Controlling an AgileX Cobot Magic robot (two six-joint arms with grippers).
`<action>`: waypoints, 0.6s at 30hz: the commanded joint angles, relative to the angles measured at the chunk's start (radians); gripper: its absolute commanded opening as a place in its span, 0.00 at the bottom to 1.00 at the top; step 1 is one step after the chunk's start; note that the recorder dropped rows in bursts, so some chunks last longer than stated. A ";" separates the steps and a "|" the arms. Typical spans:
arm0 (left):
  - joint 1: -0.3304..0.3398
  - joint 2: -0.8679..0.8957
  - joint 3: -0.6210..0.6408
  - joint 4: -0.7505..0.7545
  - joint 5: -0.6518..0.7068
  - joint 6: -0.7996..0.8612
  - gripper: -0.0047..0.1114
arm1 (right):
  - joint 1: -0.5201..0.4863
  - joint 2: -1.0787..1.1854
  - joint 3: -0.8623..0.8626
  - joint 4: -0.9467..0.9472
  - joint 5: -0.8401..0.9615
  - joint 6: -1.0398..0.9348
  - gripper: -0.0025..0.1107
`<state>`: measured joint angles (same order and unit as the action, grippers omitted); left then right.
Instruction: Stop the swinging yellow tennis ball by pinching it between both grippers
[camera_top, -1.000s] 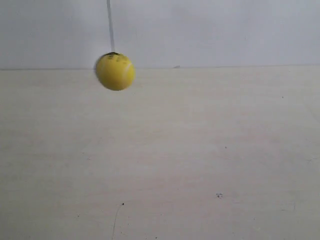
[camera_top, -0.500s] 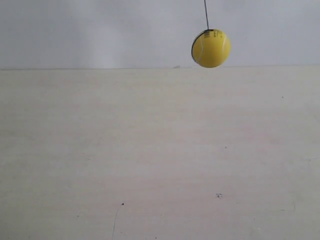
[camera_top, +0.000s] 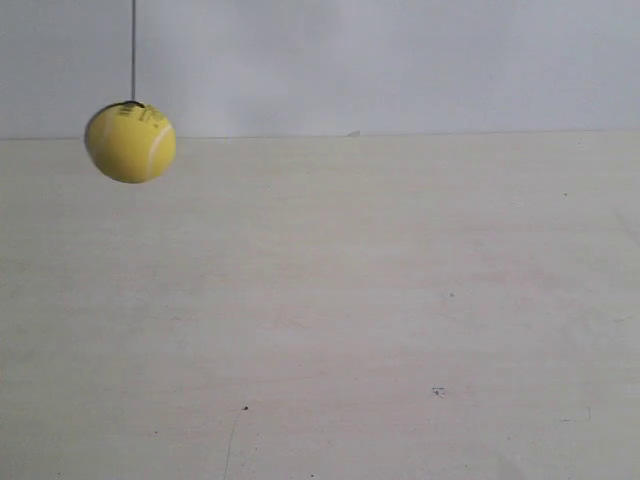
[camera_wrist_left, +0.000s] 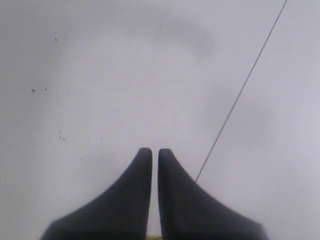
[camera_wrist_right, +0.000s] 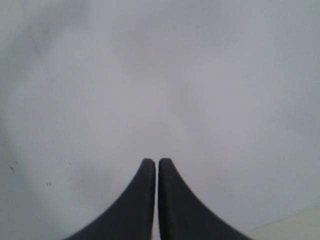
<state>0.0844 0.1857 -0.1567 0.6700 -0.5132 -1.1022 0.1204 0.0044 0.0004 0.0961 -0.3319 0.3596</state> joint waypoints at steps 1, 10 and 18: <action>0.000 0.163 -0.024 0.071 -0.084 -0.023 0.08 | -0.001 -0.004 -0.002 -0.002 -0.049 0.024 0.02; 0.000 0.534 -0.024 0.108 -0.462 0.096 0.08 | 0.023 0.169 -0.099 -0.204 0.061 0.121 0.02; 0.000 0.882 -0.029 0.135 -0.700 0.311 0.08 | 0.161 0.591 -0.160 -0.480 -0.218 0.205 0.02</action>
<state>0.0844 0.9753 -0.1756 0.7970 -1.1482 -0.8623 0.2438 0.4649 -0.1308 -0.3286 -0.4371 0.5614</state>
